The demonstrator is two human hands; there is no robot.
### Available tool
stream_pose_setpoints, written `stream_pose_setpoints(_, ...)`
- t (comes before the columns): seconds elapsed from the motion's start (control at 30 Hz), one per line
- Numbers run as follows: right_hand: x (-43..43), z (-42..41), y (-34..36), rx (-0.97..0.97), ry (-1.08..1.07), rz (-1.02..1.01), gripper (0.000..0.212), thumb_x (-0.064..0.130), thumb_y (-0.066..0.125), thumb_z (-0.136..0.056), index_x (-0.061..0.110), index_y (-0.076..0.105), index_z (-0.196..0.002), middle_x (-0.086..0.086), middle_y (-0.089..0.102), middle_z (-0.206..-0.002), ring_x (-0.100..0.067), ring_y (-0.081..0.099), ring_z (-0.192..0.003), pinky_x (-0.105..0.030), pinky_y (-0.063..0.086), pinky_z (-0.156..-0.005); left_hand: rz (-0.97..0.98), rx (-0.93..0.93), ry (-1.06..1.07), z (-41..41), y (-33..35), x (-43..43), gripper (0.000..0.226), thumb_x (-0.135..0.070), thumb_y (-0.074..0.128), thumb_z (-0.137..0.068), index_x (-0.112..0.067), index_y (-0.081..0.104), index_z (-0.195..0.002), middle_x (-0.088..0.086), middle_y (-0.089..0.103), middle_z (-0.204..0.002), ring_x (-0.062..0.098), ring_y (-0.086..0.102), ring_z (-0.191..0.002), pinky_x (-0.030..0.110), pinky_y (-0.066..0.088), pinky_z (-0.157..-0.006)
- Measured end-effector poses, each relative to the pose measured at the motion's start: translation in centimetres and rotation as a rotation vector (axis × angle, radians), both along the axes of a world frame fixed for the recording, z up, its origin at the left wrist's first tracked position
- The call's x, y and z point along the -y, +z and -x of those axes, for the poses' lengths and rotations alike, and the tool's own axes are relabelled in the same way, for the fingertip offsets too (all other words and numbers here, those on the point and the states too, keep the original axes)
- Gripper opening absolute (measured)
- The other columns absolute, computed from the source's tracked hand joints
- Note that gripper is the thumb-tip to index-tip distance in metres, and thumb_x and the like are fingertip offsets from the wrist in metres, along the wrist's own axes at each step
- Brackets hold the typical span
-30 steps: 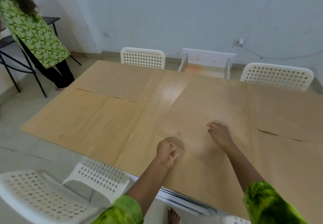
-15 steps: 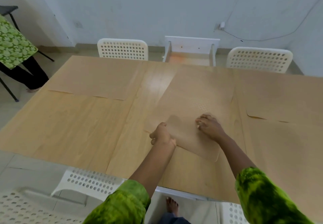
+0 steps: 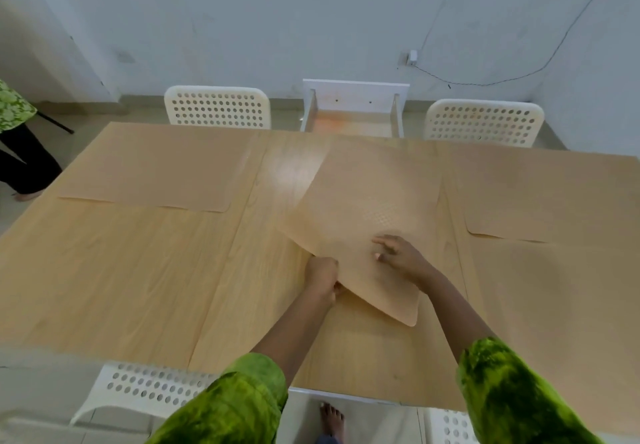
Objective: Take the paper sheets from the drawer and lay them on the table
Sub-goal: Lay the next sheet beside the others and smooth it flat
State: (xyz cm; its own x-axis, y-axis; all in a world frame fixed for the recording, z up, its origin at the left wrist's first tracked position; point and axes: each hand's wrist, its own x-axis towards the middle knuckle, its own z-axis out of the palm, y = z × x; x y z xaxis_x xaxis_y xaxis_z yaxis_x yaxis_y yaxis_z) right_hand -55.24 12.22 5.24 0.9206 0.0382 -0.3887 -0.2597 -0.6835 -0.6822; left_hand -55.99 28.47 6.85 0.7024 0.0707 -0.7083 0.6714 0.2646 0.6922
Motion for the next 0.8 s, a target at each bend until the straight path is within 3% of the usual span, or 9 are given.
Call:
stream_pose_setpoints(0.07, 0.5, 0.0, 0.5, -0.003, -0.133, -0.182, 0.042, 0.015, 0.049, -0.095, 0.012, 0.045, -0.136, -0.008, 0.039, -0.146, -0.022, 0.036, -0.134, -0.025, 0.028, -0.100, -0.077, -0.015, 0.053, -0.5, -0.8, -0.2, 0.032, 0.001, 0.038, -0.091, -0.003, 0.051, -0.120, 0.006, 0.055, -0.090, 0.013, 0.048, -0.064, 0.031, 0.046, -0.062)
stream_pose_setpoints(0.2, 1.6, -1.3, 1.5, 0.044, -0.250, -0.221, 0.039, 0.012, 0.046, -0.095, 0.011, 0.048, -0.134, -0.008, 0.044, -0.144, -0.021, 0.040, -0.132, -0.025, 0.030, -0.096, 0.000, 0.093, 0.147, -0.5, -0.9, -1.1, 0.041, 0.005, 0.041, -0.092, 0.000, 0.041, -0.133, 0.004, 0.056, -0.082, 0.015, 0.050, -0.064, 0.029, 0.037, -0.054)
stream_pose_setpoints(0.37, 3.5, -5.5, 2.7, 0.077, -0.212, -0.042, 0.040, 0.010, 0.044, -0.095, 0.004, 0.045, -0.135, -0.012, 0.040, -0.146, -0.027, 0.038, -0.134, -0.034, 0.028, -0.110, 0.190, 0.194, 0.167, -2.5, 0.2, -6.7, 0.019, 0.014, 0.046, -0.087, 0.004, 0.061, -0.085, 0.008, 0.069, -0.074, 0.017, 0.067, -0.060, 0.020, 0.052, -0.046)
stream_pose_setpoints(0.43, 4.3, -7.2, 3.0, 0.051, -0.161, 0.062, 0.044, 0.010, 0.045, -0.095, 0.001, 0.041, -0.138, -0.015, 0.036, -0.148, -0.029, 0.035, -0.136, -0.036, 0.027, -0.112, 0.275, 0.184, 0.106, -3.5, 0.4, -9.6, 0.022, 0.013, 0.047, -0.085, 0.006, 0.066, -0.077, 0.011, 0.074, -0.071, 0.014, 0.070, -0.059, 0.023, 0.057, -0.051)
stream_pose_setpoints(0.5, 5.1, -8.6, 2.9, 0.046, -0.139, 0.173, 0.046, 0.013, 0.046, -0.095, 0.000, 0.039, -0.138, -0.017, 0.035, -0.149, -0.031, 0.033, -0.136, -0.035, 0.026, -0.110, 0.333, 0.189, 0.039, -3.9, 0.7, -12.4, 0.012, 0.010, 0.061, -0.074, 0.005, 0.070, -0.081, 0.013, 0.075, -0.079, 0.016, 0.072, -0.067, 0.027, 0.058, -0.062)
stream_pose_setpoints(0.57, 5.9, -9.6, 2.6, 0.050, -0.221, 0.220, 0.052, 0.021, 0.048, -0.093, 0.003, 0.037, -0.140, -0.020, 0.035, -0.148, -0.034, 0.032, -0.136, -0.037, 0.028, -0.109, 0.373, 0.206, -0.016, -4.2, 0.7, -15.0, 0.054, 0.004, 0.085, -0.046, 0.004, 0.065, -0.097, 0.013, 0.075, -0.088, 0.019, 0.073, -0.076, 0.031, 0.057, -0.071)
stream_pose_setpoints(0.63, 6.5, -10.1, 2.2, 0.037, -0.288, 0.262, 0.061, 0.030, 0.051, -0.091, 0.005, 0.030, -0.143, -0.021, 0.032, -0.148, -0.037, 0.029, -0.136, -0.042, 0.028, -0.110, 0.384, 0.222, -0.110, -4.3, 0.9, -17.5, 0.085, -0.003, 0.093, -0.031, 0.004, 0.059, -0.109, 0.015, 0.074, -0.096, 0.022, 0.072, -0.085, 0.035, 0.055, -0.078)
stream_pose_setpoints(0.73, 6.9, -9.9, 2.5, -0.042, -0.364, 0.213, 0.071, 0.037, 0.056, -0.089, 0.002, 0.026, -0.143, -0.021, 0.031, -0.148, -0.038, 0.032, -0.135, -0.045, 0.030, -0.107, 0.361, 0.238, -0.211, -3.9, 1.7, -20.0, 0.092, -0.008, 0.094, -0.034, 0.005, 0.056, -0.117, 0.018, 0.073, -0.100, 0.025, 0.072, -0.090, 0.035, 0.060, -0.073)
stream_pose_setpoints(0.8, 7.1, -9.6, 2.5, -0.059, -0.392, 0.084, 0.049, 0.036, 0.062, -0.085, -0.001, 0.052, -0.117, -0.021, 0.054, -0.119, -0.034, 0.052, -0.110, -0.042, 0.041, -0.087, 0.357, 0.262, -0.216, -3.6, 2.5, -20.9, 0.083, -0.008, 0.094, -0.035, 0.004, 0.063, -0.111, 0.019, 0.073, -0.097, 0.025, 0.072, -0.086, 0.033, 0.060, -0.067)
